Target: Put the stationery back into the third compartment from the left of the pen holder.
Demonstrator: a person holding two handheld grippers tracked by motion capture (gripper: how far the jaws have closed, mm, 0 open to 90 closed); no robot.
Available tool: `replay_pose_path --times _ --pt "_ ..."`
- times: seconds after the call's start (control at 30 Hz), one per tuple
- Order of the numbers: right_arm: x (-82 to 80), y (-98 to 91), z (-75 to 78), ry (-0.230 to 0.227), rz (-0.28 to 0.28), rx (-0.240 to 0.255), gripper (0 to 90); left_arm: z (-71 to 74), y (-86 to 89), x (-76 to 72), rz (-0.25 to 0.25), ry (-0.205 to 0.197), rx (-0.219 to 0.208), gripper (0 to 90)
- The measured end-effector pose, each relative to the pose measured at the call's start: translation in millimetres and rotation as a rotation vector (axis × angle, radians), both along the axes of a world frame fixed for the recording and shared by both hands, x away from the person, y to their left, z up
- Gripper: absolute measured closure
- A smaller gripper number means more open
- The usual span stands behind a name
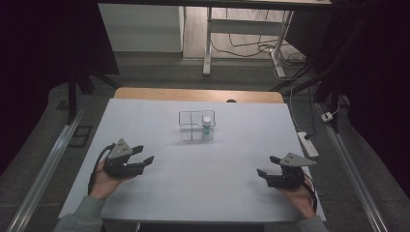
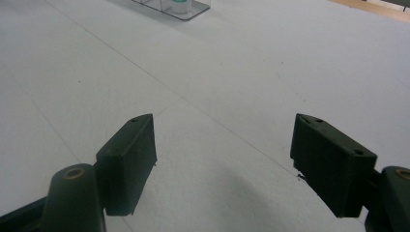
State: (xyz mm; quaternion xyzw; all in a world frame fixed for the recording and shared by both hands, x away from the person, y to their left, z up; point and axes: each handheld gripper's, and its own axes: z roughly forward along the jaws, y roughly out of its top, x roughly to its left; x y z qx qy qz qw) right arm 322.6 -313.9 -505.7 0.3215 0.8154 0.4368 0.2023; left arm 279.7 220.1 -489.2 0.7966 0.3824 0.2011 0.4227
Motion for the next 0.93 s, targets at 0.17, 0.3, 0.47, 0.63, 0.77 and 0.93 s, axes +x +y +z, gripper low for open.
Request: replay_pose_path --times 0.17,0.3,0.47,0.63,0.77,0.93 --pt "0.1 0.2 -0.3 -0.002 -0.001 0.000 24.1 -6.8 3.9 -5.8 0.004 0.002 -0.001 39.7" --pt "0.1 0.2 -0.3 -0.004 0.000 0.001 24.1 -11.8 6.2 -7.3 0.013 0.007 0.008 39.4" --pt "-0.2 -0.1 0.2 -0.007 -0.001 0.002 24.1 -13.8 9.3 -6.3 0.016 0.011 0.007 39.3" --pt "-0.5 0.0 0.4 -0.010 0.002 0.000 24.1 -16.4 9.8 -6.9 0.015 0.015 0.009 39.1" --pt "-0.7 0.0 0.6 -0.013 0.004 -0.003 24.2 -17.6 9.7 -7.6 0.010 0.017 0.009 38.9" --pt "-1.0 0.0 1.1 -0.018 0.003 -0.004 24.2 -18.7 8.9 -8.1 0.013 0.022 0.010 38.1"
